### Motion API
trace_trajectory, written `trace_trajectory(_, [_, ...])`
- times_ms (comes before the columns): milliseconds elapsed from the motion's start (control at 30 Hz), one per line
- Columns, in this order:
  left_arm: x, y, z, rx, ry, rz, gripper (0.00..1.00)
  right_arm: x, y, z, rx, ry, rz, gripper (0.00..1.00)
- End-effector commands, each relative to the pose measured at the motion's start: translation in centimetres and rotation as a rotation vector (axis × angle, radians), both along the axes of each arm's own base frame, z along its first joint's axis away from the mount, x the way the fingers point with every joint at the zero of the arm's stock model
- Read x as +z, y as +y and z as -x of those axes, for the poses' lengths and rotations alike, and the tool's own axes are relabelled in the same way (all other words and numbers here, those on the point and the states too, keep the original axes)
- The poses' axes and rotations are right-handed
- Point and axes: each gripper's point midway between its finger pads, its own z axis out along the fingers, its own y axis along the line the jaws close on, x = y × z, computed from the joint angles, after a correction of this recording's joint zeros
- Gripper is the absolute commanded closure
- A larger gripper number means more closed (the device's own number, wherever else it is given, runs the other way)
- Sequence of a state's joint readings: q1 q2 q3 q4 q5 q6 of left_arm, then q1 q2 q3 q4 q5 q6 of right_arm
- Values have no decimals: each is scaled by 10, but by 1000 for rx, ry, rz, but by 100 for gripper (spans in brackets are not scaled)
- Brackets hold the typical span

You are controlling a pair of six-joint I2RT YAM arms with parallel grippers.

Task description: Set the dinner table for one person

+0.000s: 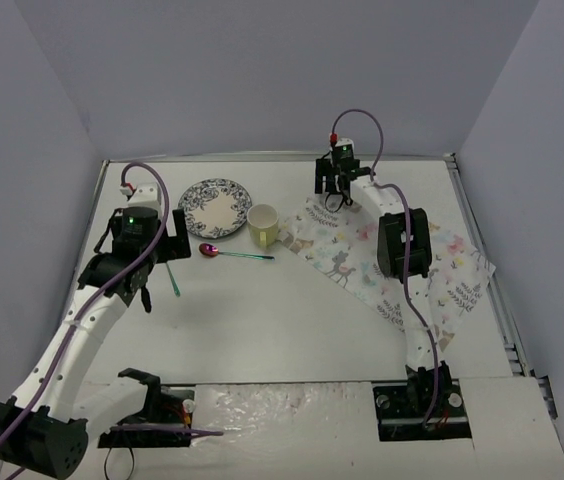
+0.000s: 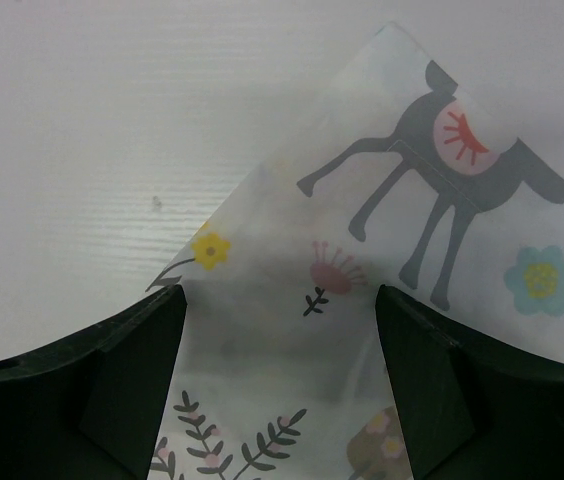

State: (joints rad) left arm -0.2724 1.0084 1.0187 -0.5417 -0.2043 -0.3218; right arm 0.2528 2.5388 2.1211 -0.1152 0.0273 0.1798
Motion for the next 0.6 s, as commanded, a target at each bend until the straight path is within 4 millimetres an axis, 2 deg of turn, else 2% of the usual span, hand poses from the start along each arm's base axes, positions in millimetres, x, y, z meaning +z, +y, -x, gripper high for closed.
trace_trajectory(0, [18, 4, -9, 15, -68, 1, 3, -49, -47, 18, -140, 159, 4, 26])
trace_trajectory(233, [17, 6, -8, 22, -66, 5, 3, -37, -49, 4, -197, 118, -44, 26])
trace_trajectory(300, [18, 6, -8, 20, -68, 5, 3, -33, -40, -3, -194, 100, -67, 27])
trace_trajectory(433, [19, 7, -8, 24, -72, 5, 3, -22, -11, -14, -155, 62, -111, 26])
trace_trajectory(500, [19, 8, -7, 26, -72, 3, 3, -7, 2, -19, -131, 31, -134, 26])
trace_trajectory(567, [20, 8, -7, 26, -76, 5, 3, 8, 6, -22, -116, 3, -134, 26])
